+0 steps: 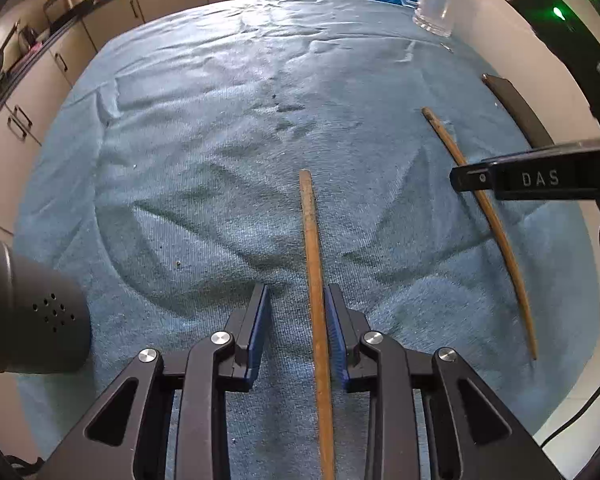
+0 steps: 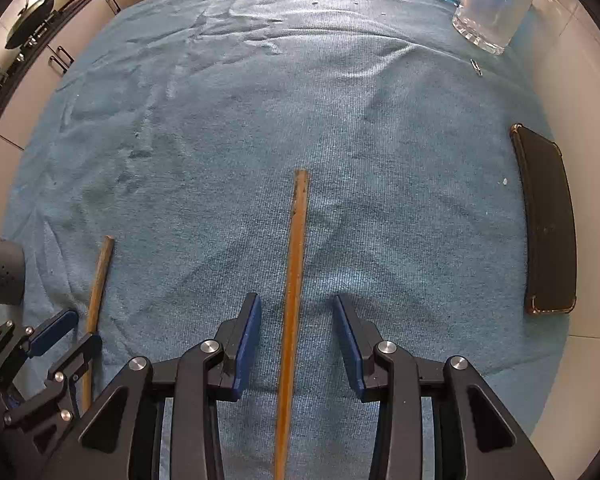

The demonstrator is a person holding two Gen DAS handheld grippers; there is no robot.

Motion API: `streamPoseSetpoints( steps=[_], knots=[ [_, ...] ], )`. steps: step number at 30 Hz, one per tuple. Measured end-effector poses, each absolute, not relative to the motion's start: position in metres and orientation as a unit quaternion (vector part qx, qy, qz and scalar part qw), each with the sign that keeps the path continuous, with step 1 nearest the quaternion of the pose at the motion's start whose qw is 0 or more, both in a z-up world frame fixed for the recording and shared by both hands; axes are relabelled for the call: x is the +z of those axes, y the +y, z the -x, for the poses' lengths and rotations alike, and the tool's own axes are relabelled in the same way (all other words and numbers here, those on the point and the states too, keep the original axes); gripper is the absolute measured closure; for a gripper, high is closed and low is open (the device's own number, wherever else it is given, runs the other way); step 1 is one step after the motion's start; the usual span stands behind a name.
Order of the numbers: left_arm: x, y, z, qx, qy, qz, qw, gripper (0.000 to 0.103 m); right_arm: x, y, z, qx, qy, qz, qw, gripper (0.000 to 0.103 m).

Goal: Organize utensils
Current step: 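Close the right gripper on the last chopstick while the left gripper holds its chopstick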

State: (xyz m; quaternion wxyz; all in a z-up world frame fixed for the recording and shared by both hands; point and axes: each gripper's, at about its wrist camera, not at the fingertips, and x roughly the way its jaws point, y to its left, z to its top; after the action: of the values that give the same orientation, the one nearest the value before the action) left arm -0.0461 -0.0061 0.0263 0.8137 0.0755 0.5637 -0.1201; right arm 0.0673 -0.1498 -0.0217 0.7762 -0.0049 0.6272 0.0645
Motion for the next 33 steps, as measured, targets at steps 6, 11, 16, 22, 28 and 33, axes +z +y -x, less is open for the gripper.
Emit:
streamPoseSetpoints(
  steps=[6,11,16,22,28,33],
  knots=[
    [0.025,-0.005,0.06,-0.114,0.537,-0.072,0.833,0.076,-0.022,-0.139,-0.052,0.075,0.616,0.035,0.784,0.062],
    [0.027,-0.003,0.07,-0.111,0.542,-0.075,0.829,0.076,-0.023,-0.137,-0.031,0.095,0.61,0.054,0.785,0.067],
    [0.028,-0.011,0.058,-0.097,0.558,-0.076,0.821,0.076,-0.023,-0.133,-0.034,0.09,0.625,0.057,0.774,0.07],
    [0.027,-0.014,0.054,-0.099,0.548,-0.075,0.827,0.097,-0.021,-0.129,-0.056,0.085,0.621,0.037,0.778,0.081],
    [0.032,0.014,0.076,-0.125,0.529,0.003,0.839,0.096,-0.021,-0.117,-0.042,0.091,0.587,0.032,0.804,0.095],
    [0.05,0.033,0.099,-0.139,0.495,0.056,0.856,0.096,-0.004,-0.134,-0.014,0.112,0.545,-0.019,0.831,0.095]
  ],
)
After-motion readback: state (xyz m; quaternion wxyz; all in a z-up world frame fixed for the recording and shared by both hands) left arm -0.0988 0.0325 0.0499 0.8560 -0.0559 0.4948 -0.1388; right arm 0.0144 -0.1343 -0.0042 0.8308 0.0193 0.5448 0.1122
